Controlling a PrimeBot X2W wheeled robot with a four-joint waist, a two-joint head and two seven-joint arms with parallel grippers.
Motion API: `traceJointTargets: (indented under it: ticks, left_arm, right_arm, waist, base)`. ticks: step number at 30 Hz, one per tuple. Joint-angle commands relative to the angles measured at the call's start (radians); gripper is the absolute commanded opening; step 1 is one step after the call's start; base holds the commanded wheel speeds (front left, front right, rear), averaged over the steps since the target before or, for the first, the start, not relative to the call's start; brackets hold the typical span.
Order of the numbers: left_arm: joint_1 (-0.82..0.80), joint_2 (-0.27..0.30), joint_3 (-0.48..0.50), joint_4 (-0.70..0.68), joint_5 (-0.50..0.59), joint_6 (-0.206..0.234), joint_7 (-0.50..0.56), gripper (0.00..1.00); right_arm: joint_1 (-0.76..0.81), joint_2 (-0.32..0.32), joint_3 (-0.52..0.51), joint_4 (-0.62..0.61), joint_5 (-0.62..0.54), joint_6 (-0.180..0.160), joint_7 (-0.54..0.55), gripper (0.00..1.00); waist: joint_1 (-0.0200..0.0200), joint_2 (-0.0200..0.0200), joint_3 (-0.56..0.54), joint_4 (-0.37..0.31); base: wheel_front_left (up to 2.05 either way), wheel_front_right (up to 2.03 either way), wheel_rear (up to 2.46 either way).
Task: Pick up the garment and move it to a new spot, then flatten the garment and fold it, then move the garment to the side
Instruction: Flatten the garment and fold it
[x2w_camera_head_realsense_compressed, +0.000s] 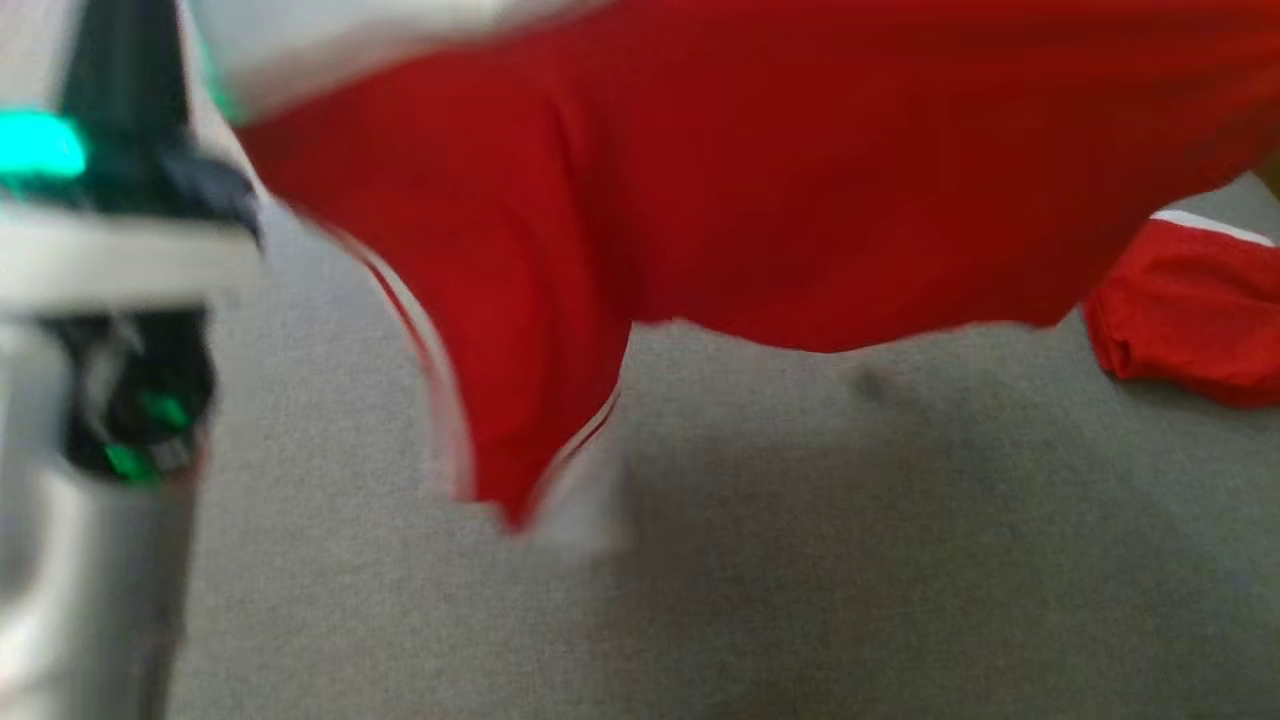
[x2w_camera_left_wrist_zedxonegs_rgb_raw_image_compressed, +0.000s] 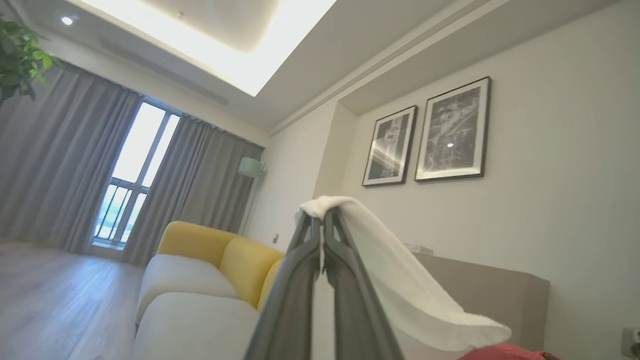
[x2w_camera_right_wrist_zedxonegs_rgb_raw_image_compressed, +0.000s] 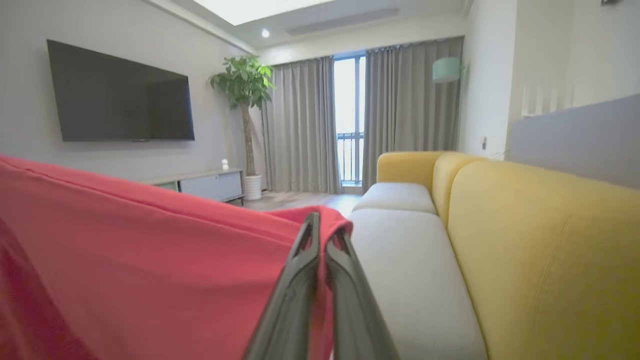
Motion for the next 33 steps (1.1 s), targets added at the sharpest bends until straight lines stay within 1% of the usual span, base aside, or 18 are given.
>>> traceJointTargets:
  ticks: [1, 3, 6, 7, 9, 12, 14, 15, 17, 20, 22, 24, 27, 30, 33]
  left_arm:
    - [-0.142, 0.049, 0.055, -0.03, -0.018, 0.013, 0.039, 0.0]
    - [-0.235, 0.059, 0.056, -0.002, -0.026, 0.02, 0.076, 0.0]
    - [-0.363, 0.068, 0.047, 0.078, -0.029, 0.022, 0.117, 0.0]
    - [-0.363, 0.068, 0.047, 0.078, -0.029, 0.022, 0.117, 0.0]
    - [-0.442, 0.071, 0.032, 0.154, -0.02, 0.017, 0.136, 0.0]
    - [-0.556, 0.07, 0.009, 0.286, 0.008, 0.004, 0.137, 0.0]
    - [-0.629, 0.069, -0.011, 0.373, 0.038, -0.012, 0.12, 0.0]
    - [-0.706, 0.067, -0.027, 0.455, 0.068, -0.032, 0.086, 0.0]
    - [-0.784, 0.066, -0.038, 0.529, 0.098, -0.046, 0.042, 0.0]
    - [-0.893, 0.053, -0.049, 0.62, 0.121, -0.066, -0.036, 0.0]
    - [-0.946, 0.042, -0.06, 0.662, 0.128, -0.077, -0.085, 0.0]
    - [-0.979, 0.032, -0.07, 0.695, 0.122, -0.084, -0.126, 0.0]
    - [-0.987, 0.029, -0.089, 0.727, 0.099, -0.091, -0.156, 0.0]
    - [-0.954, 0.042, -0.109, 0.74, 0.067, -0.093, -0.172, 0.0]
    - [-0.881, 0.056, -0.148, 0.718, 0.024, -0.094, -0.187, 0.0]
  right_arm:
    - [-0.062, -0.055, -0.042, -0.037, 0.005, -0.001, 0.022, 0.0]
    - [-0.102, -0.053, -0.062, -0.048, 0.002, -0.001, 0.05, 0.0]
    - [-0.176, -0.016, -0.076, -0.035, -0.019, -0.001, 0.086, 0.0]
    - [-0.176, -0.016, -0.076, -0.035, -0.019, -0.001, 0.086, 0.0]
    - [-0.234, 0.025, -0.072, -0.007, -0.041, -0.001, 0.109, 0.0]
    - [-0.327, 0.087, -0.052, 0.052, -0.083, -0.001, 0.139, 0.0]
    - [-0.393, 0.125, -0.033, 0.095, -0.111, -0.001, 0.151, 0.0]
    - [-0.465, 0.158, -0.009, 0.137, -0.144, -0.001, 0.149, 0.0]
    - [-0.539, 0.185, 0.005, 0.183, -0.175, -0.001, 0.124, 0.0]
    - [-0.639, 0.211, 0.019, 0.243, -0.214, -0.001, 0.068, 0.0]
    - [-0.691, 0.216, 0.031, 0.276, -0.234, -0.001, 0.033, 0.0]
    - [-0.728, 0.217, 0.048, 0.301, -0.241, -0.001, 0.011, 0.0]
    - [-0.764, 0.205, 0.085, 0.325, -0.248, -0.001, -0.006, 0.0]
    - [-0.776, 0.191, 0.13, 0.343, -0.241, -0.001, -0.014, 0.0]
    - [-0.758, 0.183, 0.172, 0.364, -0.22, -0.001, -0.025, 0.0]
  waist:
    - [0.0002, -0.0001, 0.014, -0.003]
    - [0.0002, -0.0001, 0.036, -0.003]
    - [0.0002, -0.0001, 0.084, -0.001]
    - [0.0002, -0.0001, 0.084, -0.001]
    - [0.0002, -0.0001, 0.126, 0.005]
    - [0.0002, -0.0001, 0.201, 0.018]
    - [0.0002, -0.0001, 0.252, 0.026]
    - [0.0002, -0.0001, 0.299, 0.03]
    - [0.0002, -0.0001, 0.341, 0.032]
    - [0.0002, -0.0001, 0.391, 0.037]
    - [0.0002, -0.0001, 0.413, 0.044]
    - [0.0002, -0.0001, 0.428, 0.05]
    - [0.0002, -0.0001, 0.455, 0.062]
    - [0.0002, -0.0001, 0.489, 0.074]
    - [0.0002, -0.0001, 0.52, 0.084]
  base:
    - [0.0, 0.0, 0.0]
    - [0.0, 0.0, 0.0]
    - [0.0, 0.0, 0.0]
    - [0.0, 0.0, 0.0]
    - [0.0, 0.0, 0.0]
    - [0.0, 0.0, 0.0]
    - [0.0, 0.0, 0.0]
    - [0.0, 0.0, 0.0]
    - [0.0, 0.0, 0.0]
    - [0.0, 0.0, 0.0]
    - [0.0, 0.0, 0.0]
    - [0.0, 0.0, 0.0]
    - [0.0, 0.0, 0.0]
    - [0.0, 0.0, 0.0]
    - [0.0, 0.0, 0.0]
